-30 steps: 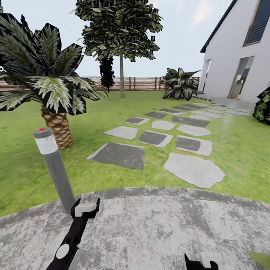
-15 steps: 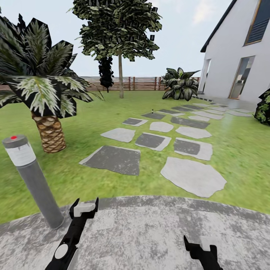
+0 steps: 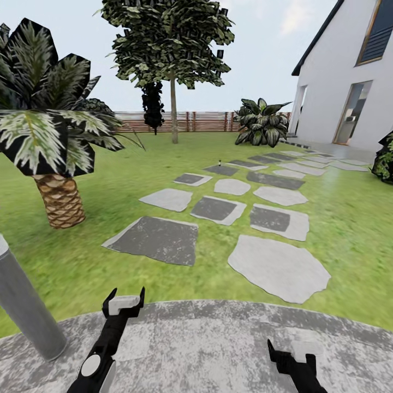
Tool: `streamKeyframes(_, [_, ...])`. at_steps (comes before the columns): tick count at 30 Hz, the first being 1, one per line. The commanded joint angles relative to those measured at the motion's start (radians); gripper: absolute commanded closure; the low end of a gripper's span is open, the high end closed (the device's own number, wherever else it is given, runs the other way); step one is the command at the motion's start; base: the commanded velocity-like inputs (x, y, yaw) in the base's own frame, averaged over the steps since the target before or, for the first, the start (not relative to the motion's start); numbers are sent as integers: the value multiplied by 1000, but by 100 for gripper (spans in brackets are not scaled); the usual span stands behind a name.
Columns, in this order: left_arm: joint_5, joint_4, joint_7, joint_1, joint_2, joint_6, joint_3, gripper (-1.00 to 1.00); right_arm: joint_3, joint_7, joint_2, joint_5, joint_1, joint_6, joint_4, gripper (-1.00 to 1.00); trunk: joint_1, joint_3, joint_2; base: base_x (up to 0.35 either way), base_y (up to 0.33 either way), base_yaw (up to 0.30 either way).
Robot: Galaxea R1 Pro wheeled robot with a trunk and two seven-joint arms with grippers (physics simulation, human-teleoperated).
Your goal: Pick up the pesticide atomizer in the garden and spray insectifuge to fully cover both potted plants in the garden.
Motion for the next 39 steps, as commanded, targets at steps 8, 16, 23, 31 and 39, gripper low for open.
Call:
streamKeyframes(8, [5, 0, 0, 0, 2, -3, 2, -100, 0, 0, 1, 0, 0, 1, -2, -100, 0, -1, 0, 310, -200, 0])
streamKeyframes(16, [3, 1, 1, 0, 5, -3, 3, -100, 0, 1, 1, 0, 0, 1, -2, -100, 0, -1, 0, 311, -174, 0])
streamKeyframes(23, [2, 1, 1, 0, 4, -3, 2, -100, -1, 0, 1, 1, 0, 1, -3, -100, 0, -1, 0, 311, -168, 0])
streamKeyframes(31, [3, 1, 1, 0, 3, -2, 1, -100, -2, -1, 0, 1, 0, 1, -3, -100, 0, -1, 0, 320, -103, 0])
streamKeyframes(39, [3, 1, 1, 0, 3, -2, 1, -100, -2, -1, 0, 0, 0, 1, -3, -100, 0, -1, 0, 322, 130, 0])
